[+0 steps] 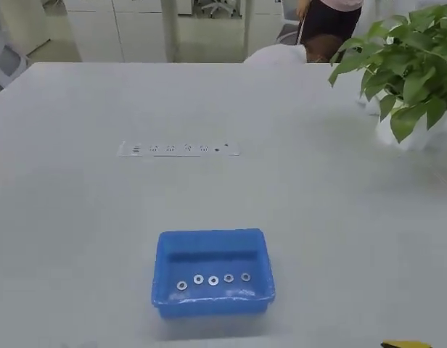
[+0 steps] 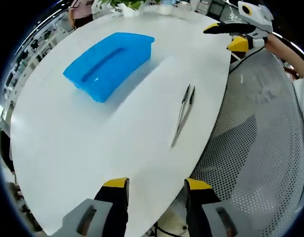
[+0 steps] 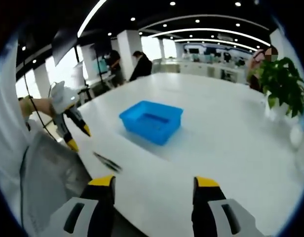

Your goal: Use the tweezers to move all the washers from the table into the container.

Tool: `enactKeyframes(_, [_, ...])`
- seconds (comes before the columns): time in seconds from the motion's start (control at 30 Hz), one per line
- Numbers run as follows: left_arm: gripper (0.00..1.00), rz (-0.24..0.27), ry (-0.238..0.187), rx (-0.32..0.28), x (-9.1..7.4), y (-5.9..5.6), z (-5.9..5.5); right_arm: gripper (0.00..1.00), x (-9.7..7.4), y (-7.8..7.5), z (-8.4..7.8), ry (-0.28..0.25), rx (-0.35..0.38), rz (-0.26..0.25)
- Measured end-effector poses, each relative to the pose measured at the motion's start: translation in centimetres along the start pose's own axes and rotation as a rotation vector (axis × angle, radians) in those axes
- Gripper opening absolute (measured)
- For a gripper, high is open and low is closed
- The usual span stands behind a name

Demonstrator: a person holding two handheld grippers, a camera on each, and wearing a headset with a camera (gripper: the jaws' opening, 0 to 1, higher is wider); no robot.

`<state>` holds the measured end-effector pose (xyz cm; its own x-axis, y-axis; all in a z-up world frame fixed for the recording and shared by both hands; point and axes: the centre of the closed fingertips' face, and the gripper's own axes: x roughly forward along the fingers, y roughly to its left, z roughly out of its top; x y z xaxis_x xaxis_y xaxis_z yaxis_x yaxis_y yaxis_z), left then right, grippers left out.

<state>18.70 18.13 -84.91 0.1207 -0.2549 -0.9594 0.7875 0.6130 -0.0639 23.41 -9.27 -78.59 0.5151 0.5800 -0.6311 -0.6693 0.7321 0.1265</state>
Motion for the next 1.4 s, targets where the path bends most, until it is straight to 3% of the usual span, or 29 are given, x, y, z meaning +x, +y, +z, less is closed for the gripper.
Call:
enactKeyframes(0.07, [0.51, 0.023, -0.055, -0.073, -0.5, 0.4, -0.2, 0.65, -0.4, -0.5, 0.0, -0.002, -0.006, -0.023])
enactKeyframes(0.17, [0.53, 0.059, -0.175, -0.205, -1.5, 1.3, 0.0, 0.64, -1.0, -1.4, 0.4, -0.023, -0.017, -0.07])
enactKeyframes(0.23, [0.56, 0.089, -0.231, -0.252, -2.0, 1.9, 0.2, 0.67, -1.3, -2.0, 1.2, -0.061, -0.004, -0.097])
enactKeyframes(0.33, [0.66, 0.154, -0.359, -0.301, -3.4, 2.8, 1.4, 0.72, -2.0, -2.6, 3.1, -0.147, 0.004, -0.137])
enactKeyframes(0.4, [0.7, 0.171, -0.43, -0.319, -4.2, 3.1, 2.1, 0.74, -2.3, -3.0, 4.0, -0.191, 0.01, -0.161])
enactKeyframes(0.43, [0.72, 0.203, -0.49, -0.343, -4.9, 3.6, 2.7, 0.73, -2.8, -3.4, 5.0, -0.25, 0.013, -0.187])
enactKeyframes(0.47, [0.76, 0.218, -0.532, -0.356, -5.4, 3.8, 3.1, 0.72, -3.0, -3.4, 5.6, -0.28, 0.019, -0.185])
enactKeyframes(0.5, [0.79, 0.245, -0.604, -0.376, -6.4, 4.2, 3.8, 0.72, -3.4, -3.9, 6.2, -0.327, 0.037, -0.193])
enactKeyframes(0.6, [0.89, 0.274, -0.753, -0.428, -8.4, 4.8, 5.0, 0.82, -4.1, -4.0, 7.9, -0.425, 0.031, -0.201])
enactKeyframes(0.63, [0.89, 0.296, -0.798, -0.456, -9.2, 5.1, 5.1, 0.85, -4.2, -3.7, 8.3, -0.444, 0.031, -0.195])
enactKeyframes(0.7, [0.91, 0.339, -0.853, -0.446, -10.4, 5.3, 5.4, 0.92, -4.3, -3.5, 8.5, -0.463, 0.046, -0.179])
enactKeyframes(0.77, [0.93, 0.372, -0.885, -0.441, -11.3, 5.2, 5.6, 0.96, -4.5, -3.2, 8.9, -0.496, 0.057, -0.17])
enactKeyframes(0.9, [0.99, 0.375, -0.985, -0.46, -12.7, 5.0, 6.5, 0.99, -4.7, -2.8, 9.5, -0.528, 0.061, -0.167])
enactKeyframes(1.0, [0.99, 0.373, -1.067, -0.489, -13.9, 5.0, 7.0, 0.99, -4.9, -2.6, 9.8, -0.562, 0.111, -0.147])
enactKeyframes(1.3, [0.99, 0.376, -1.124, -0.498, -15.4, 5.4, 7.4, 0.99, -5.6, -2.5, 9.9, -0.582, 0.128, -0.162])
enactKeyframes(1.4, [0.99, 0.377, -1.114, -0.5, -15.3, 5.7, 7.1, 0.99, -5.6, -2.2, 9.9, -0.579, 0.129, -0.16])
